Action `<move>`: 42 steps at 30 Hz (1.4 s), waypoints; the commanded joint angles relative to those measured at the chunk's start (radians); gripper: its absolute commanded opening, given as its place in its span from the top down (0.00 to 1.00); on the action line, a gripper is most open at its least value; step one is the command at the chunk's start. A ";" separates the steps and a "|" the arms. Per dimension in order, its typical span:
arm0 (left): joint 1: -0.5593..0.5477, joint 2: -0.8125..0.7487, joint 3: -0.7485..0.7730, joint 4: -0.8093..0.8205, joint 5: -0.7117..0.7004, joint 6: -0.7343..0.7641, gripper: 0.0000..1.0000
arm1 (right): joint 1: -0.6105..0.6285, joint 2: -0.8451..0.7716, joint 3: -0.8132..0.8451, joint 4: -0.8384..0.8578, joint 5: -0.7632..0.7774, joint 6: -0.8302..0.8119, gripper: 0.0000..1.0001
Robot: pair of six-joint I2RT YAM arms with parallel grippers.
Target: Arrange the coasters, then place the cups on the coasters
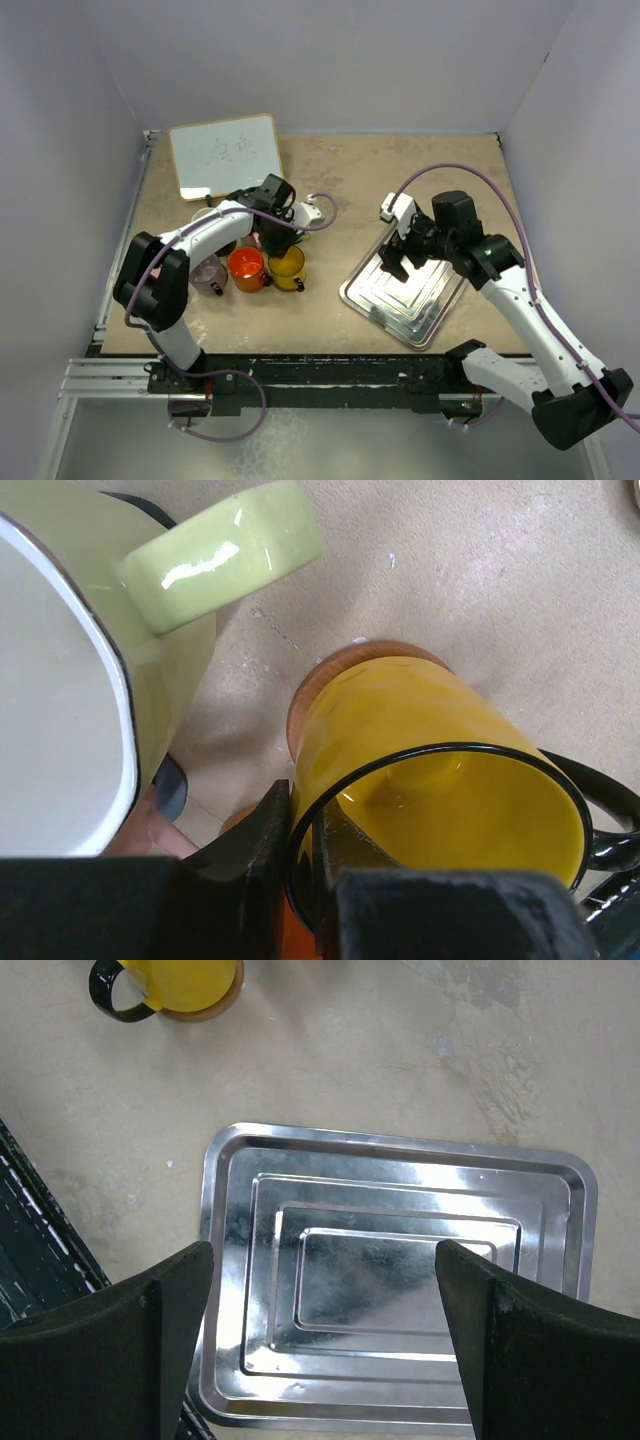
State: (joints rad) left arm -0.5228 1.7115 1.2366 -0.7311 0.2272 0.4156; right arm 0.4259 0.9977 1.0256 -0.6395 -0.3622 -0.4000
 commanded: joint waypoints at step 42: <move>0.037 -0.415 0.059 0.041 -0.129 -0.033 0.39 | -0.123 -0.021 0.046 0.056 0.105 0.135 0.04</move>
State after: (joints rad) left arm -0.5159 1.4120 1.3479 -0.8257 0.2104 0.4473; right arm 0.3626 0.9897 1.0279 -0.6453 -0.3489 -0.3592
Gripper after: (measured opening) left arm 0.574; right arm 0.949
